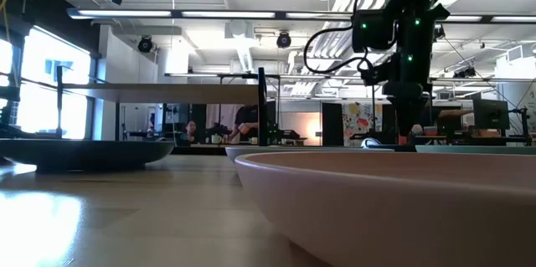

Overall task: Place and stack plates onto a shelf
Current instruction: Put the top dark blue plate on the shelf

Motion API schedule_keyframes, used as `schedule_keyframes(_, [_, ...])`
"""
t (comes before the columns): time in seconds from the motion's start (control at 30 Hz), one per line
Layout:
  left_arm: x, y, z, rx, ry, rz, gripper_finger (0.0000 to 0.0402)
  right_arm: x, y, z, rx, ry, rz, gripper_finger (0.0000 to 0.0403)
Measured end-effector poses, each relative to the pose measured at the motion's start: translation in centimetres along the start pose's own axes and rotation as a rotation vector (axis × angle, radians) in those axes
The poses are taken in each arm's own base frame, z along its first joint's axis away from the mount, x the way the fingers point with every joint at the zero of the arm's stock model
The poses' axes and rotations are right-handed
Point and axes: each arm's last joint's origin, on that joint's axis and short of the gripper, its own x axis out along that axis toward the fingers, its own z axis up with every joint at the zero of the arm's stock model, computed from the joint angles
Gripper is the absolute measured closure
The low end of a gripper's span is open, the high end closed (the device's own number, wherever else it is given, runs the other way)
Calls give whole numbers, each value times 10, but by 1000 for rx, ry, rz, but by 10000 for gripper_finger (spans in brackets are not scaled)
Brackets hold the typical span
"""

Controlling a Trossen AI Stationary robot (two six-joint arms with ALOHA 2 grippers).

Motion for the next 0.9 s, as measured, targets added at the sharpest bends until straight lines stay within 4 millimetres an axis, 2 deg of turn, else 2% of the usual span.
schedule_keyframes(0.43, [0, 1, 0, -20, -6, 20, 401, 26, -10, -12, 40, -4, 36, 284])
schedule_keyframes(0.7, [0, 1, 0, -19, -9, 30, 401, 29, -10, -12, 24, -19, 19, 284])
schedule_keyframes(0.9, [0, 1, 0, -19, -10, 31, 401, 39, -9, -11, 21, 21, 28, 284])
